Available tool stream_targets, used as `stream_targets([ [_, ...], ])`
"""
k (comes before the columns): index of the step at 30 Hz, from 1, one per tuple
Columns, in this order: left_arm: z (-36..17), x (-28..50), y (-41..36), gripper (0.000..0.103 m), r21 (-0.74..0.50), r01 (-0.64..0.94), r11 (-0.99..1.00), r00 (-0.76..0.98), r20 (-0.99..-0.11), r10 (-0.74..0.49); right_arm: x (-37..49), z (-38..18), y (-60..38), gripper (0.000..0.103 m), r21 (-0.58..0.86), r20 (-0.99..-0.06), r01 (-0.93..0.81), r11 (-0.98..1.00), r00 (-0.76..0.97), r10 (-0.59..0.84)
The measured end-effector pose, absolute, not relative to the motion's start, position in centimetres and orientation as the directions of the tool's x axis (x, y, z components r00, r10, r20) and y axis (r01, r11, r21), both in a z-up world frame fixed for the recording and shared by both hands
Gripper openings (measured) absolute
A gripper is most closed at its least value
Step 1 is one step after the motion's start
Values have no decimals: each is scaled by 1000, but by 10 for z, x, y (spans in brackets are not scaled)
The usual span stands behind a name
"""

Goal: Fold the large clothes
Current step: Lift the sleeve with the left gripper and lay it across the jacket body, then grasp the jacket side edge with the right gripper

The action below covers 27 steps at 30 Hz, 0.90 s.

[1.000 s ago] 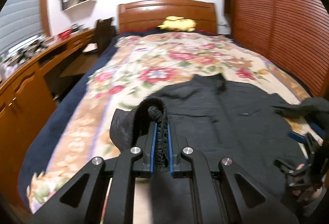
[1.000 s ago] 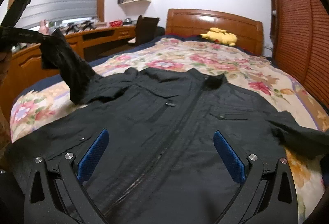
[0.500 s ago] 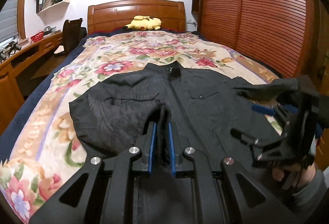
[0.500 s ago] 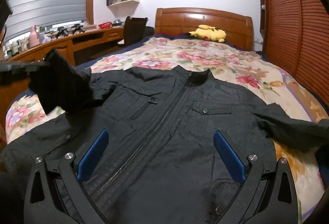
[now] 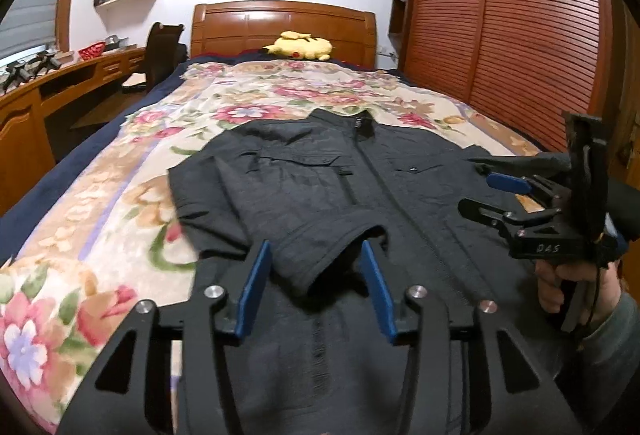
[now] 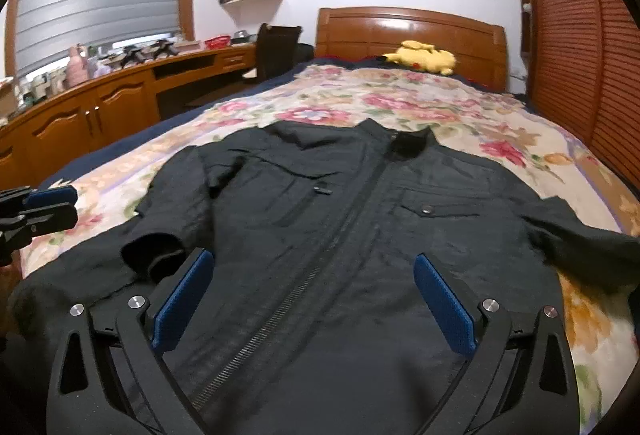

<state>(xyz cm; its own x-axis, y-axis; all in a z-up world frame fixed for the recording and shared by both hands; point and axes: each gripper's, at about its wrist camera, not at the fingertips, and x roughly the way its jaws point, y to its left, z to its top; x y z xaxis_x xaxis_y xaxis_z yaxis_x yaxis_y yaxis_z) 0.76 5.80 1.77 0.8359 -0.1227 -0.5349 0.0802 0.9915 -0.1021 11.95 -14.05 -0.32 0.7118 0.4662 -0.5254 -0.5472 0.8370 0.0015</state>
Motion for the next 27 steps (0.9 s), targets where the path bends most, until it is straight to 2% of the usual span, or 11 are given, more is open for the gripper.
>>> stream_targets([
  [6,13,1,75,50,-87,32,996,850,-521,-73,116,-4,-108,95,3,-536,-621,784,661,526],
  [9,12,0,83,50,-96,10,995,854,-517,-59,116,-6,-84,89,-17,-549,-657,754,636,542],
  [16,7,-1,92,50,-97,-12,995,856,-516,-40,127,-28,-38,83,-36,-625,-707,707,568,536],
  [18,6,-2,93,50,-97,-15,995,857,-514,-37,132,-36,-30,77,-12,-650,-724,690,530,545],
  [21,4,-2,94,50,-89,-20,996,857,-514,-29,137,-47,-22,50,1,-686,-745,667,485,543],
  [22,3,-2,94,50,-87,-21,996,858,-513,-26,137,-49,-21,33,3,-692,-751,661,475,543],
  [23,3,-2,93,50,-84,-23,996,859,-512,-23,137,-50,-21,26,-1,-695,-753,658,474,541],
  [24,4,-2,93,50,-84,-24,996,860,-509,-22,135,-49,-22,26,-2,-688,-751,660,480,544],
  [26,5,-3,92,50,-86,-22,996,867,-498,-24,132,-45,-26,15,3,-668,-756,655,485,564],
  [27,5,-3,91,50,-87,-20,996,869,-494,-25,130,-42,-29,15,1,-654,-750,661,500,568],
])
